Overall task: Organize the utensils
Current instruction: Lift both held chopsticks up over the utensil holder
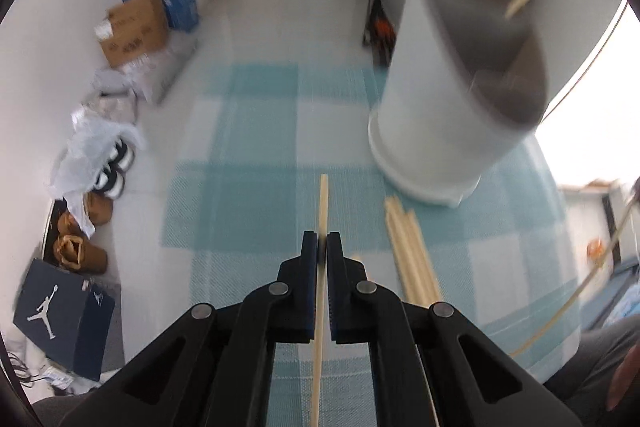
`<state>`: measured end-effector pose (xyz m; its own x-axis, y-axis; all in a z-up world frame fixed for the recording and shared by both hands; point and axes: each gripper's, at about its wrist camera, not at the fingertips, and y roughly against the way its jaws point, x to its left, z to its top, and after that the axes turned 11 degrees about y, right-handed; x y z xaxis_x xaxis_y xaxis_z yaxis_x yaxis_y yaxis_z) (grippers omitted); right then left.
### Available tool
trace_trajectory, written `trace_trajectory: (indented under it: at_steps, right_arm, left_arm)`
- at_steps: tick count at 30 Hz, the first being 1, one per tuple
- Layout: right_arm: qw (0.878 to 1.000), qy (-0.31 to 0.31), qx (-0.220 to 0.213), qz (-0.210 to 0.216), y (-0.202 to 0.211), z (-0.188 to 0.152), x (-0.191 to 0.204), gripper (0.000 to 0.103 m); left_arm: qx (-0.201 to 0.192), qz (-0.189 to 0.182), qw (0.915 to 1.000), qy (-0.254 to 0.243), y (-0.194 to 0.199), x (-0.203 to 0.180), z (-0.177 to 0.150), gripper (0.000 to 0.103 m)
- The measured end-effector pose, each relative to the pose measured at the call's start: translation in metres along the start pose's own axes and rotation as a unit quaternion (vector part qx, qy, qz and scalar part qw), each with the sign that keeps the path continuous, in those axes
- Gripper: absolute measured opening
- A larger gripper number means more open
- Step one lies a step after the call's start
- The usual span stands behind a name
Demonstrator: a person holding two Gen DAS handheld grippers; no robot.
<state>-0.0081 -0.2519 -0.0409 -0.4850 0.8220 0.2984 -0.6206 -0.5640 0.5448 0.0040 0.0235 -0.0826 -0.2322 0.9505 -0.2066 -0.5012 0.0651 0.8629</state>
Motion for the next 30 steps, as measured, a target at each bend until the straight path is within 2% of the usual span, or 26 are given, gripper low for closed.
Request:
trace_trajectory:
  at_steps: [3, 7, 14, 18, 30]
  right_arm:
    - [1.000, 0.016, -0.011, -0.006, 0.001, 0.006, 0.011, 0.004]
    - [0.999, 0.042, -0.028, -0.018, 0.005, 0.012, 0.026, 0.004]
    - [0.997, 0.058, -0.038, -0.023, 0.006, 0.014, 0.043, 0.004]
    - [0.996, 0.060, -0.049, -0.034, 0.010, 0.019, 0.049, 0.004]
    - [0.993, 0.073, -0.089, -0.020, 0.029, 0.077, 0.065, 0.004]
  left_arm:
    - [-0.041, -0.018, 0.9990, 0.006, 0.019, -0.004, 0.002, 0.001]
    - [-0.074, -0.041, 0.9964, 0.009, 0.036, -0.008, 0.003, 0.001]
    - [-0.090, -0.071, 0.9934, -0.006, 0.040, -0.004, 0.011, 0.001]
    - [-0.083, -0.092, 0.9922, -0.016, 0.049, -0.009, 0.015, 0.000]
    - [-0.095, -0.138, 0.9850, -0.039, 0.092, -0.031, 0.043, 0.000]
